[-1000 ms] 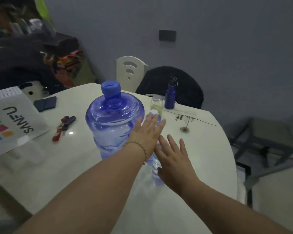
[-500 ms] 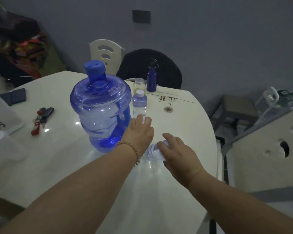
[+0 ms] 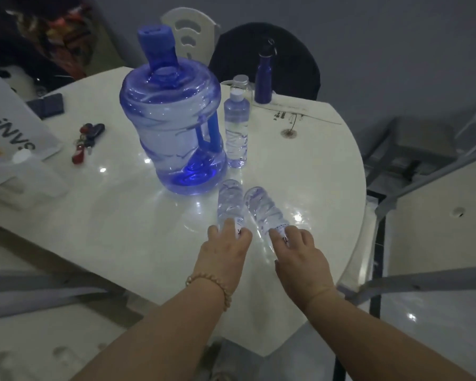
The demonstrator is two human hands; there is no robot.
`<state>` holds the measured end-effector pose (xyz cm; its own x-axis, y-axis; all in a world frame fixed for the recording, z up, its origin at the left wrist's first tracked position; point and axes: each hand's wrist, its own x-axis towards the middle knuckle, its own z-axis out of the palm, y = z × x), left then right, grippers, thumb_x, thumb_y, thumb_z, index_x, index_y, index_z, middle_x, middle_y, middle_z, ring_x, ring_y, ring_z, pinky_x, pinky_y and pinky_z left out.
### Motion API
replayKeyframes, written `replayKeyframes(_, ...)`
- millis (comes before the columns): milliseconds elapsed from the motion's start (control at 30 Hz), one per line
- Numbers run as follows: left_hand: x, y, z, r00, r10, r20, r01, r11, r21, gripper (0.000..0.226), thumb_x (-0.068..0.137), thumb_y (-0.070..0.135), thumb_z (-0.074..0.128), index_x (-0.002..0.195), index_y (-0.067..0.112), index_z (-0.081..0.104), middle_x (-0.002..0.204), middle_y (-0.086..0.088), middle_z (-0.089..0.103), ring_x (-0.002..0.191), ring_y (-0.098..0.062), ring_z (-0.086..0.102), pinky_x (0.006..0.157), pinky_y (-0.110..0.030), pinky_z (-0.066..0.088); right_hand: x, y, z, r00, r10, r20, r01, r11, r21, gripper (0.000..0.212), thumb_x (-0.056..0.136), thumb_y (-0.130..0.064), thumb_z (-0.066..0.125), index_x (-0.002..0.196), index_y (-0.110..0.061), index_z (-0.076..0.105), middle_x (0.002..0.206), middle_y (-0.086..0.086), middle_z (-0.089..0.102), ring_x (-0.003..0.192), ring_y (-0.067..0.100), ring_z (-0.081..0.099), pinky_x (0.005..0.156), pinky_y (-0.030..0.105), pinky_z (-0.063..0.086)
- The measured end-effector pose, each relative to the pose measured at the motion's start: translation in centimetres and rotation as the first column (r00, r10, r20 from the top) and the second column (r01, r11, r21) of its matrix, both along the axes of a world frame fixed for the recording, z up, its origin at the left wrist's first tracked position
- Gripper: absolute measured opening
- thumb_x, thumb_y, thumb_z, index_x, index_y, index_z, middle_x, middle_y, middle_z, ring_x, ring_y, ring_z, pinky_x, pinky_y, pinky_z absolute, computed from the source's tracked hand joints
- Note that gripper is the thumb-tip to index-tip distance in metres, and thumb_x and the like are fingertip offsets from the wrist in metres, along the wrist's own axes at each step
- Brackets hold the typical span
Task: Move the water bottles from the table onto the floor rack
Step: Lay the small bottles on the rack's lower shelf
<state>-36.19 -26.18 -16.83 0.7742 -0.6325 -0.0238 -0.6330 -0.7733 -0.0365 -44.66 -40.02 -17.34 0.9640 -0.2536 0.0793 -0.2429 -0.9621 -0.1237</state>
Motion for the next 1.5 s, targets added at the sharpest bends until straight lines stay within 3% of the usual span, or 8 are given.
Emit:
replayKeyframes(167, -2.6, -0.3, -2.5, 0.981, 0.134, -0.138, -0.146, 0.986, -0.084, 0.058, 0.087, 0.018, 0.052, 0.135, 0.034, 0.024, 0.147, -0.012, 0.011, 0.100, -0.028, 0.038, 0.074, -0.033, 0.049, -0.9, 1.1, -2.4, 0.996, -0.012, -0.093, 0.012, 1.000, 0.000, 0.067, 0.079, -0.016, 0.066, 0.140, -0.015, 0.038, 0.139, 0.015, 0.040, 0.109, 0.036, 0.044, 0.061, 0.038, 0.054)
replayKeyframes(433, -4.1, -0.6, -4.2, 0.911, 0.233, -0.339, -0.297, 0.943, -0.150, 0.069, 0.087, 0.030, 0.051, 0.142, 0.041, 0.011, 0.153, -0.010, -0.012, 0.110, -0.030, 0.037, 0.087, -0.036, 0.043, -1.6, 1.4, -3.8, 0.999, -0.010, -0.043, 0.009, 1.000, -0.026, 0.065, 0.061, -0.015, 0.078, 0.123, -0.007, 0.058, 0.119, 0.020, 0.058, 0.092, 0.040, 0.057, 0.062, 0.042, 0.053)
replayKeyframes(600, -3.2, -1.7, -3.4, 0.934, 0.235, -0.271, -0.272, 0.956, -0.107, 0.059, 0.078, 0.047, 0.057, 0.127, 0.032, 0.029, 0.152, -0.010, -0.004, 0.137, -0.046, -0.008, 0.106, -0.053, 0.026, -0.3, 1.0, -3.5, 1.000, 0.017, -0.016, -0.018, 1.000, -0.018, 0.061, 0.061, -0.028, 0.078, 0.117, -0.012, 0.061, 0.121, 0.016, 0.057, 0.113, 0.041, 0.050, 0.093, 0.056, 0.042)
replayKeyframes(767, -1.4, -2.3, -3.8, 0.910, 0.224, -0.348, -0.255, 0.966, -0.044, 0.083, 0.082, 0.046, 0.061, 0.144, 0.031, 0.009, 0.151, -0.006, -0.031, 0.138, -0.039, -0.019, 0.105, -0.054, 0.028, 1.1, 0.3, -3.7, 0.988, 0.064, -0.139, -0.054, 0.996, 0.070, 0.078, 0.083, -0.040, 0.061, 0.148, -0.023, 0.022, 0.157, 0.012, 0.010, 0.142, 0.037, 0.009, 0.111, 0.053, 0.021)
replayKeyframes(867, -1.1, -2.2, -4.5, 0.917, 0.246, -0.315, -0.266, 0.964, -0.022, 0.086, 0.086, 0.037, 0.059, 0.147, 0.031, -0.001, 0.148, -0.005, -0.036, 0.138, -0.040, -0.015, 0.097, -0.045, 0.040, 1.6, 0.9, -3.8, 0.977, 0.087, -0.197, -0.071, 0.994, 0.085, 0.074, 0.088, -0.037, 0.054, 0.149, -0.018, 0.016, 0.158, 0.012, -0.001, 0.143, 0.038, 0.002, 0.109, 0.050, 0.025)
replayKeyframes(1033, -1.3, -2.6, -4.5, 0.919, 0.266, -0.291, -0.302, 0.949, -0.087, 0.069, 0.091, 0.021, 0.045, 0.148, 0.029, 0.005, 0.153, -0.003, -0.026, 0.139, -0.037, -0.003, 0.093, -0.039, 0.046, 1.6, 2.0, -3.3, 0.980, 0.055, -0.192, -0.050, 0.998, 0.031, 0.071, 0.077, -0.017, 0.070, 0.141, -0.012, 0.040, 0.152, 0.015, 0.026, 0.132, 0.047, 0.032, 0.074, 0.045, 0.053)
replayKeyframes(1167, -0.4, -2.0, -4.5, 0.928, 0.207, -0.309, -0.253, 0.960, -0.119, 0.075, 0.088, 0.023, 0.052, 0.147, 0.028, 0.006, 0.153, -0.002, -0.023, 0.138, -0.036, -0.001, 0.095, -0.039, 0.043, 2.4, 2.0, -4.1, 0.974, 0.045, -0.224, -0.046, 0.999, -0.003, 0.070, 0.091, -0.022, 0.050, 0.149, -0.019, 0.012, 0.158, 0.010, -0.004, 0.141, 0.040, 0.009, 0.090, 0.043, 0.044)
replayKeyframes(1500, -4.6, -6.4, 2.3, 0.967, 0.016, -0.254, -0.083, 0.963, -0.255, 0.084, 0.082, 0.028, 0.059, 0.148, 0.022, 0.007, 0.156, -0.003, -0.014, 0.137, -0.033, 0.001, 0.105, -0.034, 0.033, -3.3, -2.1, 1.8, 0.984, -0.128, -0.126, 0.125, 0.992, -0.028, 0.071, 0.090, -0.022, 0.051, 0.148, -0.020, 0.010, 0.159, 0.005, -0.005, 0.141, 0.035, 0.008, 0.099, 0.044, 0.042)
